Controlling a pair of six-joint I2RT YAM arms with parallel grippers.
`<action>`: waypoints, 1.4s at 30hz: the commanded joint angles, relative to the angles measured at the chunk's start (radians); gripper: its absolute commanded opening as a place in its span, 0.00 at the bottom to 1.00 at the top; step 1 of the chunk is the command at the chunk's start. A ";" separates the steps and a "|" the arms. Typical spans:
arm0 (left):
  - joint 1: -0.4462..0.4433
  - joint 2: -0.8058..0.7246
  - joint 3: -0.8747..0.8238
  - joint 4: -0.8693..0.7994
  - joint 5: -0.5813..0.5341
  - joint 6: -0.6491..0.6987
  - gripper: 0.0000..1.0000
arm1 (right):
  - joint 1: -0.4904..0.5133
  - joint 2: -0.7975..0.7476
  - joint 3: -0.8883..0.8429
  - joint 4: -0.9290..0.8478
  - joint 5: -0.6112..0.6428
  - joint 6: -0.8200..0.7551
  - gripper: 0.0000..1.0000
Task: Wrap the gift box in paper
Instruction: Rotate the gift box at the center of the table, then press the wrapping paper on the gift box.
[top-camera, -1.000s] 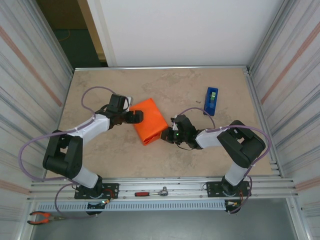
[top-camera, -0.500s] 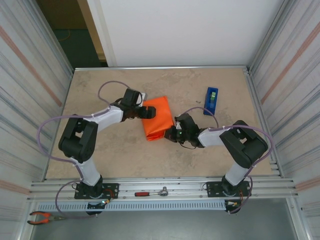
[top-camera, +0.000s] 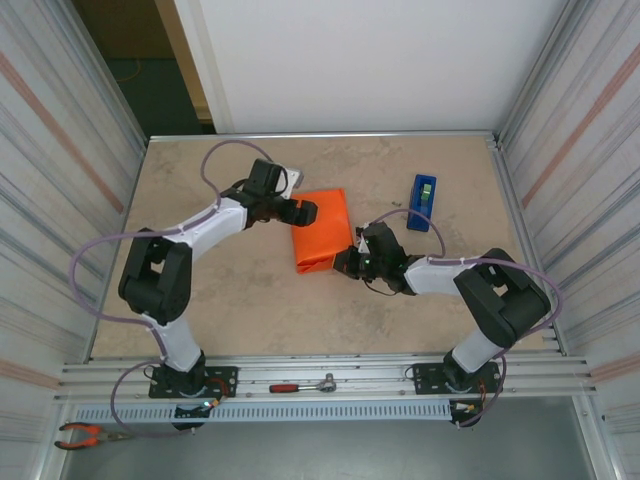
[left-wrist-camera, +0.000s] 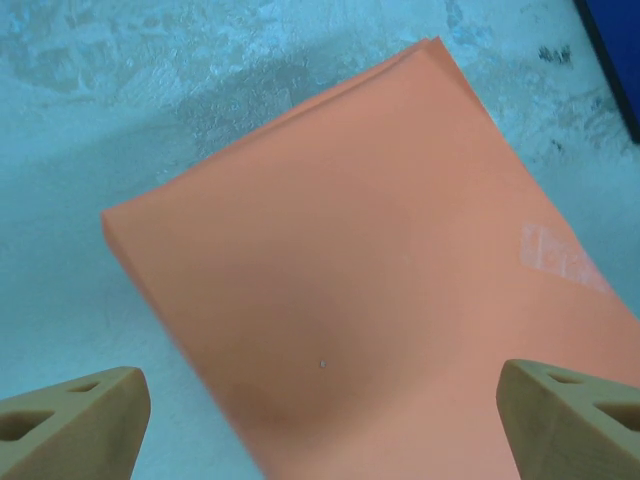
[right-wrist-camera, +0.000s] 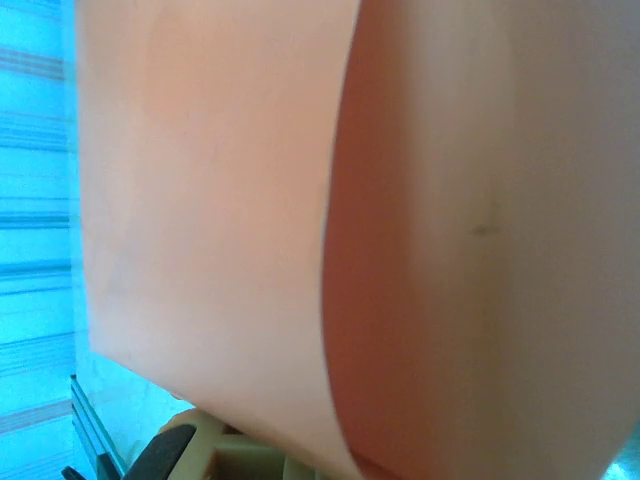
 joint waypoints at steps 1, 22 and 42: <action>-0.014 -0.083 -0.008 -0.061 -0.019 0.186 0.90 | -0.002 -0.018 -0.013 -0.008 0.019 -0.022 0.00; -0.261 -0.227 -0.359 0.207 -0.148 0.712 0.94 | -0.003 -0.033 -0.011 -0.032 0.034 -0.020 0.00; -0.283 -0.148 -0.396 0.289 -0.211 0.734 0.95 | -0.003 -0.024 -0.004 -0.039 0.036 -0.017 0.00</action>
